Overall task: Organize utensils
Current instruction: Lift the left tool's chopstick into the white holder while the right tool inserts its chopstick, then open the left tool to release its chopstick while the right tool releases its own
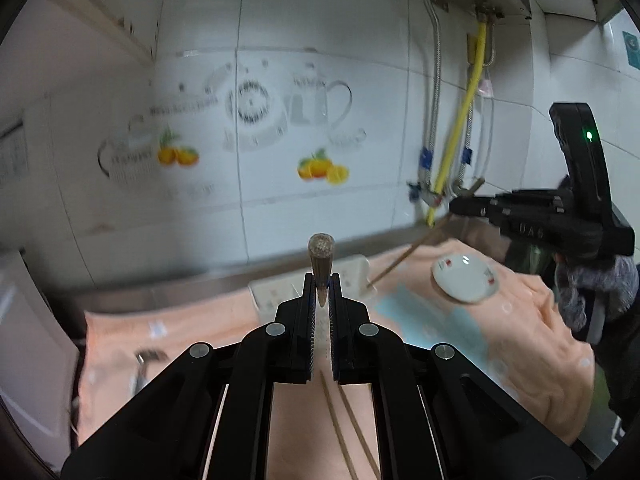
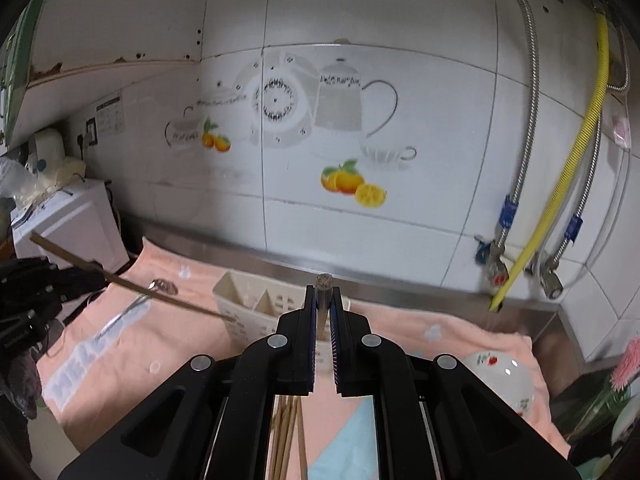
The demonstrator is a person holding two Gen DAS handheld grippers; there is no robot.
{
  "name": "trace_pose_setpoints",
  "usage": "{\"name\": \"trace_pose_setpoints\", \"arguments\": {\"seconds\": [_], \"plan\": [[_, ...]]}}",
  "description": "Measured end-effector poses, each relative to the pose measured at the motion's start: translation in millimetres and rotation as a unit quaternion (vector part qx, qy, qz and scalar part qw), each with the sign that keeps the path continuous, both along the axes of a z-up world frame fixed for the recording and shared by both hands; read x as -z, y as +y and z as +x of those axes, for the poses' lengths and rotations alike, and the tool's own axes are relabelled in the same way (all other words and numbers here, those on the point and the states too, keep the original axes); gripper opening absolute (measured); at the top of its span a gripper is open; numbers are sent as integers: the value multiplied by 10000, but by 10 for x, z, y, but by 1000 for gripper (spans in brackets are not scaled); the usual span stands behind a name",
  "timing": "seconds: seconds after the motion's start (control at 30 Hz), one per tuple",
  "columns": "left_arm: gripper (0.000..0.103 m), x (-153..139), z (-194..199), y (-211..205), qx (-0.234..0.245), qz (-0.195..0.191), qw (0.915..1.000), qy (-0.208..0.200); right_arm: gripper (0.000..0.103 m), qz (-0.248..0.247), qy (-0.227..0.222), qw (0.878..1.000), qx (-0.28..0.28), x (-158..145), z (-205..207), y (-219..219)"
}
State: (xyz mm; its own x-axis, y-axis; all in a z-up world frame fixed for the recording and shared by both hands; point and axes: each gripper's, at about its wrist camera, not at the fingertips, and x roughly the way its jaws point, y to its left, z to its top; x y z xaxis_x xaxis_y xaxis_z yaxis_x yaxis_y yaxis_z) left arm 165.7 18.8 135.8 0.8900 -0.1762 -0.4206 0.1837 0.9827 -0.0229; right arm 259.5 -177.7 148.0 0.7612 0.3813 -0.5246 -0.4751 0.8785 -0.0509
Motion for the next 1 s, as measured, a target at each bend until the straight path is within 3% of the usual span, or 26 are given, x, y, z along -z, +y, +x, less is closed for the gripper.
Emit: {"name": "trace_pose_setpoints", "arguments": {"seconds": [0.13,0.57,1.0], "plan": [[5,-10,220,-1,-203,165,9996,-43,6,-69,63,10000,13,59,161,128],[5,413,970,133,-424,82,9966,699,6,-199,565,9981,159,506,569,207],[6,673,1270,149,-560,67,9909,1223,7,-174,747,9968,230,659,696,202]]}}
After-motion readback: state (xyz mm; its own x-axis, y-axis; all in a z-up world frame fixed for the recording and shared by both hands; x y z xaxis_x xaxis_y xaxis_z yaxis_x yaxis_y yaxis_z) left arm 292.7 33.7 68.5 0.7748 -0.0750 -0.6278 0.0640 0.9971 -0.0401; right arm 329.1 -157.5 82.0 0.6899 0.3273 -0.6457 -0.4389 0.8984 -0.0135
